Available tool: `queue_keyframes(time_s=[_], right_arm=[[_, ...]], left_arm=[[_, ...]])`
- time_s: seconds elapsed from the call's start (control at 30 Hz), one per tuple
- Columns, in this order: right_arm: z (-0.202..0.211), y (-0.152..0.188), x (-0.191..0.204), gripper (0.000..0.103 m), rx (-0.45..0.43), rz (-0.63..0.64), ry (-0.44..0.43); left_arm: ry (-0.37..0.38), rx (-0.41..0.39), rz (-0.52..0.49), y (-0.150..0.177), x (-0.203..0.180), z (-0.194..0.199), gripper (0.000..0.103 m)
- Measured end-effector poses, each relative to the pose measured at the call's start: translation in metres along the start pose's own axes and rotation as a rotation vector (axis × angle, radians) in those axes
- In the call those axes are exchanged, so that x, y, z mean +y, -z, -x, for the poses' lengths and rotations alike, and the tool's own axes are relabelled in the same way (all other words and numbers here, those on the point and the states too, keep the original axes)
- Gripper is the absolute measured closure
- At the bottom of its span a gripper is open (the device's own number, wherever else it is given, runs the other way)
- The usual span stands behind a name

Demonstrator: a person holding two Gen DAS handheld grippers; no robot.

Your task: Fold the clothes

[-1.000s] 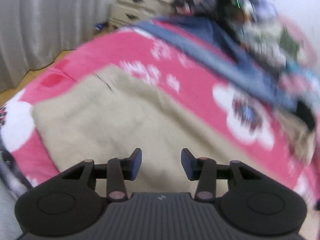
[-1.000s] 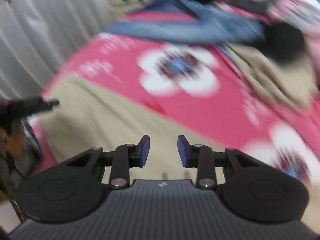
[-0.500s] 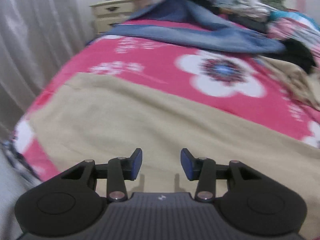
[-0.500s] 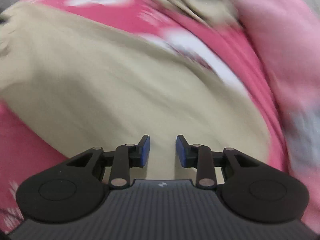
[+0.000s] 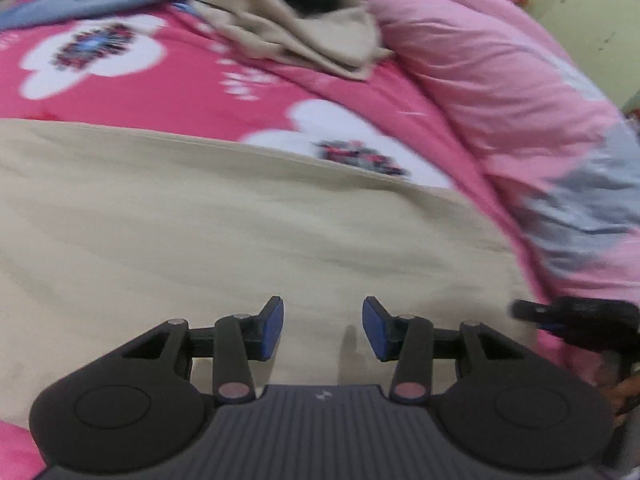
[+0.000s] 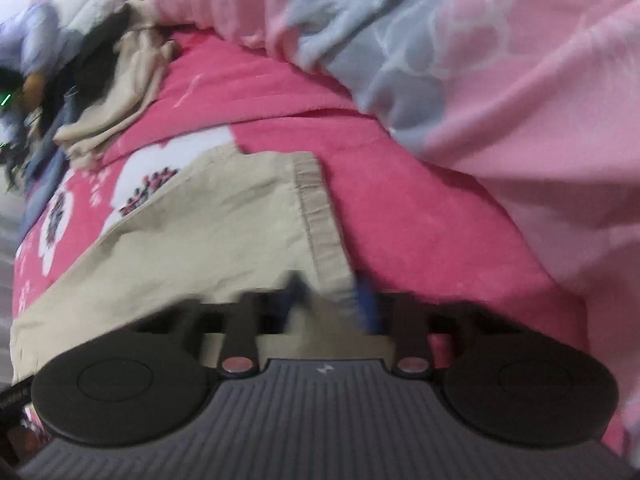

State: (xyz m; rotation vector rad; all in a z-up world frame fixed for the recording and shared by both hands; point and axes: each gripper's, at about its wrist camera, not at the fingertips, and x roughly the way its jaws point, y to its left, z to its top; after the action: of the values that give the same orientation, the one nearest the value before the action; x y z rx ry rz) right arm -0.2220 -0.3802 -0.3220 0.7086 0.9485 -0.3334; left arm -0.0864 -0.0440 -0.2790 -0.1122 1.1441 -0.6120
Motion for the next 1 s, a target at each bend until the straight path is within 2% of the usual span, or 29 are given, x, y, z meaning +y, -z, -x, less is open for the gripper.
queue_keyframes(time_s=[0.17,0.2,0.27,0.33,0.4,0.5,0.57,0.6,0.63,0.7,0.77,0.83,0.93,1.0], right_arm=[[0.036,0.01,0.039,0.091,-0.13,0.237,-0.045],[0.042,0.012,0.048,0.091,-0.155,0.292,-0.055],[0.049,0.024,0.079,0.091,-0.182,0.476,-0.097],[0.048,0.043,0.11,0.091,-0.182,0.681,-0.149],[0.04,0.064,0.136,0.091,-0.159,0.856,-0.211],[0.031,0.092,0.157,0.091,-0.143,1.049,-0.259],[0.028,0.106,0.166,0.09,-0.133,1.149,-0.281],[0.03,0.109,0.166,0.09,-0.125,1.171,-0.287],[0.032,0.11,0.165,0.089,-0.12,1.181,-0.289],[0.041,0.1,0.158,0.081,-0.101,1.144,-0.296],[0.051,0.079,0.143,0.067,-0.082,1.032,-0.321],[0.057,0.052,0.122,0.059,-0.069,0.881,-0.325],[0.047,0.004,0.078,0.057,-0.059,0.578,-0.245],[0.026,-0.019,0.053,0.057,-0.027,0.432,-0.159]], left_arm=[[0.151,0.003,0.046,-0.008,-0.018,0.0,0.053],[0.189,0.002,0.063,-0.011,-0.02,0.002,0.049],[0.293,0.006,0.112,-0.015,-0.019,0.006,0.043],[0.337,0.014,0.151,-0.017,-0.015,0.006,0.035],[0.373,0.024,0.188,-0.018,-0.01,0.006,0.031],[0.272,0.066,0.192,-0.017,-0.004,-0.007,0.034],[0.227,0.086,0.199,-0.014,0.001,-0.019,0.045],[0.213,0.097,0.216,-0.012,0.004,-0.025,0.06],[0.2,0.109,0.235,-0.011,0.006,-0.032,0.081],[0.18,0.114,0.292,-0.007,0.015,-0.035,0.097],[0.176,0.085,0.354,-0.005,0.024,-0.031,0.098],[0.183,0.029,0.39,-0.005,0.031,-0.017,0.099],[0.197,-0.058,0.445,-0.008,0.042,0.015,0.099],[0.189,-0.106,0.47,-0.011,0.049,0.038,0.099]])
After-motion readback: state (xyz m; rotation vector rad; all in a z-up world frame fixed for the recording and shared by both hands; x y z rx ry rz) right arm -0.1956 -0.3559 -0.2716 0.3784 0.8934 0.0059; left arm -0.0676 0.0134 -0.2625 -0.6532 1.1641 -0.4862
